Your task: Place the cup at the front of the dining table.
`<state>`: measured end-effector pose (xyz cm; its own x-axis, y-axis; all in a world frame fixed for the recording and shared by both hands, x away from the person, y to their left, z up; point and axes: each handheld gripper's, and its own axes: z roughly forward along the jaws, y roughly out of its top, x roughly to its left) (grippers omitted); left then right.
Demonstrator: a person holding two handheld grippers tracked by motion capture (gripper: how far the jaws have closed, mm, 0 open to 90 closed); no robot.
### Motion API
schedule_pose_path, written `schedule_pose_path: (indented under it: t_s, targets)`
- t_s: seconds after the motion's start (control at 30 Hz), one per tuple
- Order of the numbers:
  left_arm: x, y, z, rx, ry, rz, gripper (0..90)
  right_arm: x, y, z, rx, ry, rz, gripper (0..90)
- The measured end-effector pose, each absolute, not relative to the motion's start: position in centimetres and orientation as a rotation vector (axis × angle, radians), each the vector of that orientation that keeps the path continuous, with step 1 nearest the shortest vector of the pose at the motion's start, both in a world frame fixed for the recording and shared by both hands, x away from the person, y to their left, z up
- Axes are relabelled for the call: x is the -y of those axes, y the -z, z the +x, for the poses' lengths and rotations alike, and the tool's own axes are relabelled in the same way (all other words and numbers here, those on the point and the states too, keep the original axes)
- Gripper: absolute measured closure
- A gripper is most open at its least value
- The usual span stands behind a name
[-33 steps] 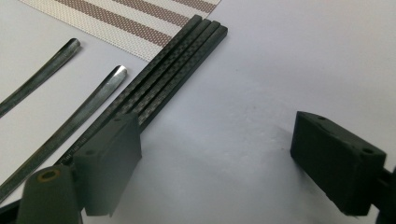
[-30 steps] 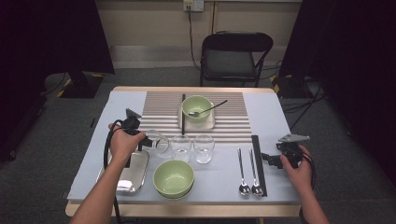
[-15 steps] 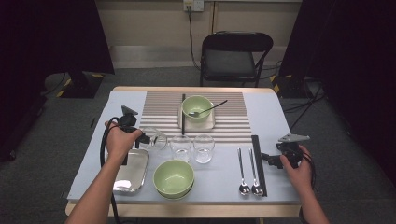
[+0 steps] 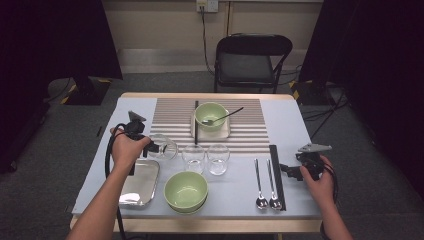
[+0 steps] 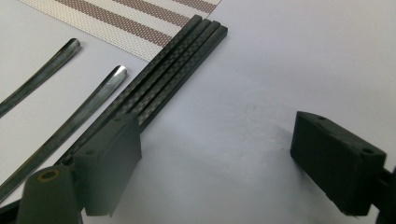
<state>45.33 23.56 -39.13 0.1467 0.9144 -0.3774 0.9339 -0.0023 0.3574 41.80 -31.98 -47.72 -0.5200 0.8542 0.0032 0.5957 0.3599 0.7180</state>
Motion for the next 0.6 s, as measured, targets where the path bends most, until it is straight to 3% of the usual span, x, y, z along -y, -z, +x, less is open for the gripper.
schedule_pose_path:
  t_s: [0.6]
  targets:
    - [-24.01, 38.64, 45.59, -1.767, 0.047, 1.893, 85.6, 31.98, 47.72, 41.80, -2.255, -0.958, 1.271, 15.3]
